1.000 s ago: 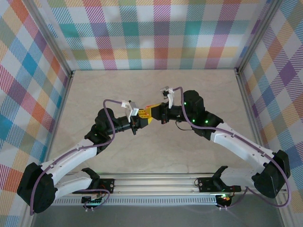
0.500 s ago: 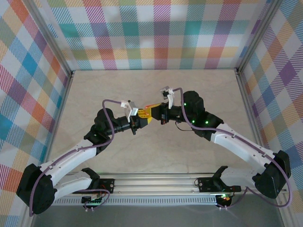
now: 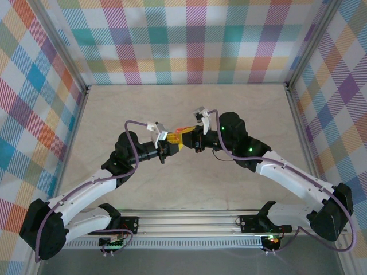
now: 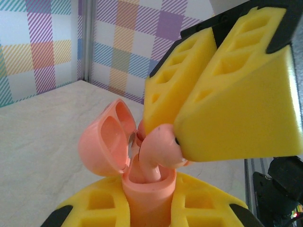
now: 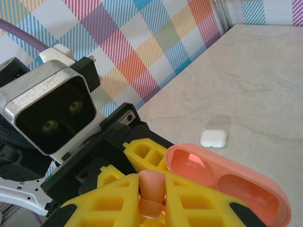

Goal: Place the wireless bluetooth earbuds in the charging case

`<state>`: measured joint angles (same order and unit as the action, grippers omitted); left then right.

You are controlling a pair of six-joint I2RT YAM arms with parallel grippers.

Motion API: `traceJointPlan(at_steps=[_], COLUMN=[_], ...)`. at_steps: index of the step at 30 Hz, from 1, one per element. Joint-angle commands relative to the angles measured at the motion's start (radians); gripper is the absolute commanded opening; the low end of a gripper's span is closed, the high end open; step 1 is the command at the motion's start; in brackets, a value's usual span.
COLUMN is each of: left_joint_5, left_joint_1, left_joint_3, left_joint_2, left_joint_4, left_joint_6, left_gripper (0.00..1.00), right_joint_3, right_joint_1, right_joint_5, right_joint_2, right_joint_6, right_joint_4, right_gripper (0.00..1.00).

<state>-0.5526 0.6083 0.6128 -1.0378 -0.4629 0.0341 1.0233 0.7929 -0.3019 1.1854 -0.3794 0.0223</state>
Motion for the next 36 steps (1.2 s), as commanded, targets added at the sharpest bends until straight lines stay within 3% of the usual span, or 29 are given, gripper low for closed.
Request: traceJointPlan(at_steps=[1,17,27,36], left_joint_5=[-0.004,-0.012,-0.024,-0.042], left_joint_1=[0.008,0.011,0.015,0.015], left_joint_3=[0.017,0.019,0.021,0.020], left_joint_2=[0.059,0.059,0.057,0.064], left_joint_4=[-0.091,-0.085,-0.080,-0.066], left_joint_6=[0.003,0.014,0.017,0.009], left_gripper=[0.00,0.00,0.00,0.00], right_joint_3=[0.006,0.082,0.169,0.226], right_joint_1=[-0.004,0.006,0.012,0.012], right_joint_5=[0.069,0.067,0.052,0.087], right_joint_2=[-0.003,0.038,0.097,0.110], right_joint_6=[0.037,0.113,0.217,0.326], right_joint_4=[0.100,0.172,0.282,0.384], right_gripper=[0.21,0.24,0.14,0.15])
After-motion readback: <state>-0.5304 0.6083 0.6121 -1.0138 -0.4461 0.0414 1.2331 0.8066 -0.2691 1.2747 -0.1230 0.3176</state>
